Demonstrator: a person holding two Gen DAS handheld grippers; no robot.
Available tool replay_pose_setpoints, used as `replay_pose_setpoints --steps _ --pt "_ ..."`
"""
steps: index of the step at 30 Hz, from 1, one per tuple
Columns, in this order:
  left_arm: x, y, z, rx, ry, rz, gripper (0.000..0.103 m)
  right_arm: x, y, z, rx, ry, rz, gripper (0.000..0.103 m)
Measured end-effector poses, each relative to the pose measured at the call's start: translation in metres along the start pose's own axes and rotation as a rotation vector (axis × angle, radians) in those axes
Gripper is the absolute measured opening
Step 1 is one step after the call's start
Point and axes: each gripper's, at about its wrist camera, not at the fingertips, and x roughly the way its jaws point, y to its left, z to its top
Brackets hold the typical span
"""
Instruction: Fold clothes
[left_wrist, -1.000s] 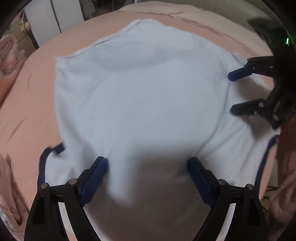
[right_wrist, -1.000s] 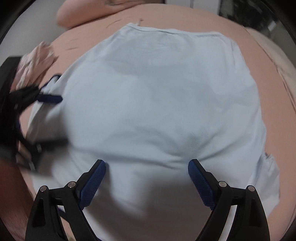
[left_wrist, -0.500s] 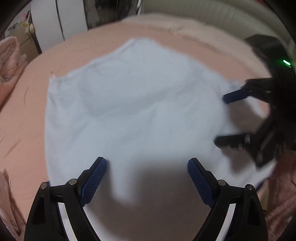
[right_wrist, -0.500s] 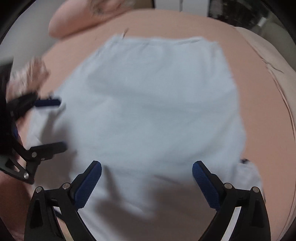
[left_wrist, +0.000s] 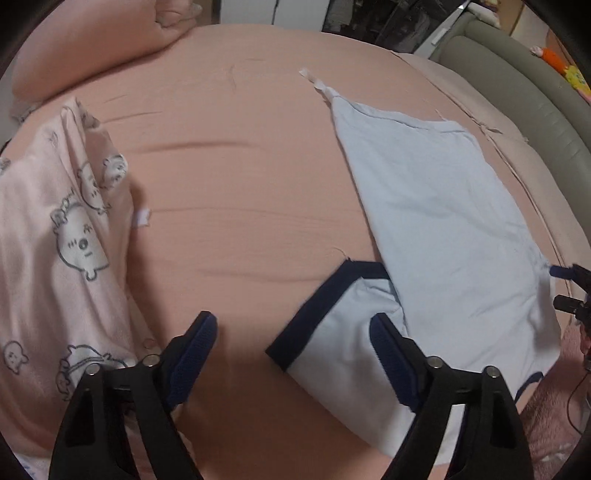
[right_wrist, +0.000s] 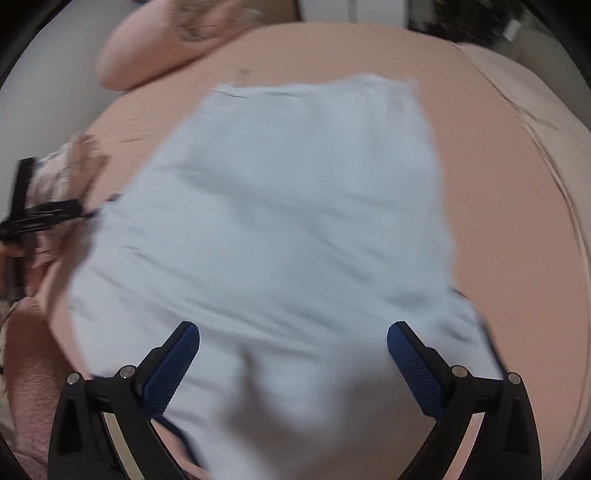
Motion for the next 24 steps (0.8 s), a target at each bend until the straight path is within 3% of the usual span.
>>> replay_pose_setpoints --steps 1,2,3,5,6,11,12,14,17,20,22,24 --pt "0.004 -0.008 -0.005 0.028 0.008 0.018 0.080 0.007 0.028 0.012 -0.030 -0.008 0.049 0.102" --pt "0.008 -0.017 -0.010 0.060 0.013 0.048 0.062 0.015 0.055 0.023 -0.057 -0.009 0.103 0.102" --pt "0.011 -0.026 -0.015 0.092 0.019 0.078 0.031 0.022 0.075 0.030 -0.076 -0.001 0.144 0.102" --pt "0.014 -0.038 -0.022 0.128 0.020 0.123 0.022 0.046 0.106 0.038 -0.098 0.035 0.173 0.102" --pt "0.011 -0.040 -0.023 0.121 0.012 0.131 0.018 0.052 0.105 0.035 -0.101 0.045 0.139 0.102" --pt "-0.009 -0.014 -0.033 0.081 0.052 0.249 0.020 0.080 0.098 0.019 -0.112 0.095 -0.033 0.101" --pt "-0.015 -0.009 -0.035 0.047 0.062 0.212 0.020 0.074 0.087 0.016 -0.091 0.087 -0.061 0.101" --pt "-0.036 -0.020 -0.038 0.055 0.003 0.172 0.019 0.051 0.066 0.008 -0.032 0.041 -0.048 0.101" --pt "-0.054 -0.073 -0.040 0.192 -0.087 0.085 0.020 0.017 0.041 -0.005 0.039 -0.033 -0.124 0.101" --pt "-0.037 -0.132 -0.043 0.299 -0.052 -0.045 0.020 0.009 0.005 -0.025 0.135 0.001 -0.238 0.101" --pt "-0.007 -0.159 -0.055 0.403 0.067 0.034 0.021 0.009 -0.025 -0.040 0.212 0.059 -0.256 0.101" --pt "0.006 -0.165 -0.064 0.429 0.113 0.107 0.024 -0.001 -0.052 -0.051 0.243 0.098 -0.305 0.101"
